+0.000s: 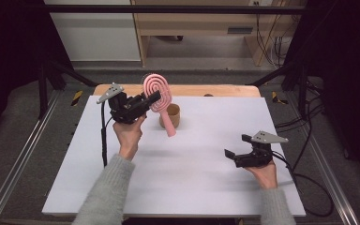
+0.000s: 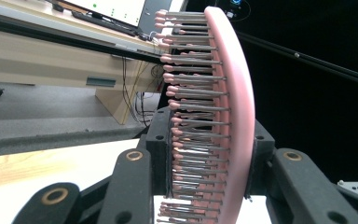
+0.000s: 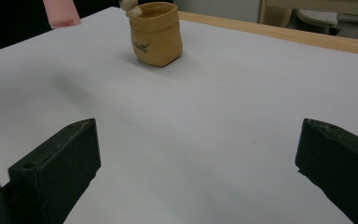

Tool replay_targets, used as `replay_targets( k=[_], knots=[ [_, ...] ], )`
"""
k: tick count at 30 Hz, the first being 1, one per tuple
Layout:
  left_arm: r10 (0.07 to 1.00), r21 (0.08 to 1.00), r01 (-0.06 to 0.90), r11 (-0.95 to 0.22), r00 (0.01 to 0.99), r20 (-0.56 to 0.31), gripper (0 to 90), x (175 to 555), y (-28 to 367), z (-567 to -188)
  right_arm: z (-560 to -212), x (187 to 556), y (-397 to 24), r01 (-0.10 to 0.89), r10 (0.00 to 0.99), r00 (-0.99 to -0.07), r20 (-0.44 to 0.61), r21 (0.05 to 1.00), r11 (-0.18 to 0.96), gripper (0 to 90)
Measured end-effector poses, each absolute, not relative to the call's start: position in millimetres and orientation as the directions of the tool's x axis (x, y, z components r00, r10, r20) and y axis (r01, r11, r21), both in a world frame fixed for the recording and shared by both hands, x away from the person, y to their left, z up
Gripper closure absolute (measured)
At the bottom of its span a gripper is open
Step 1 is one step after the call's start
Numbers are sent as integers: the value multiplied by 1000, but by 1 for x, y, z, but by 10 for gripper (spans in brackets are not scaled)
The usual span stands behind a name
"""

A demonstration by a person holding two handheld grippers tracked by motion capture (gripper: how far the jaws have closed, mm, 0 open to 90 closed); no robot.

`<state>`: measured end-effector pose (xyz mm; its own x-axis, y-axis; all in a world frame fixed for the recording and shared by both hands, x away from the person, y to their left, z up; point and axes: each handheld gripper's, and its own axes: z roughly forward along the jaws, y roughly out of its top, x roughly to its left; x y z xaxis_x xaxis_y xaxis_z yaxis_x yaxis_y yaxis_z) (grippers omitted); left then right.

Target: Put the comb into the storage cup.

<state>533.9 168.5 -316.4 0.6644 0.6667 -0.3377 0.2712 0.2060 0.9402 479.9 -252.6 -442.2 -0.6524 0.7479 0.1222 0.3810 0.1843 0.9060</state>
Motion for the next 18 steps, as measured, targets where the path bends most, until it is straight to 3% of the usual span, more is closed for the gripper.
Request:
replay_targets(
  k=[18],
  knots=[
    [682, 941, 257, 221, 649, -337, 628, 552, 161, -302, -442, 479, -253, 386, 747, -651, 132, 905, 177, 3]
  ],
)
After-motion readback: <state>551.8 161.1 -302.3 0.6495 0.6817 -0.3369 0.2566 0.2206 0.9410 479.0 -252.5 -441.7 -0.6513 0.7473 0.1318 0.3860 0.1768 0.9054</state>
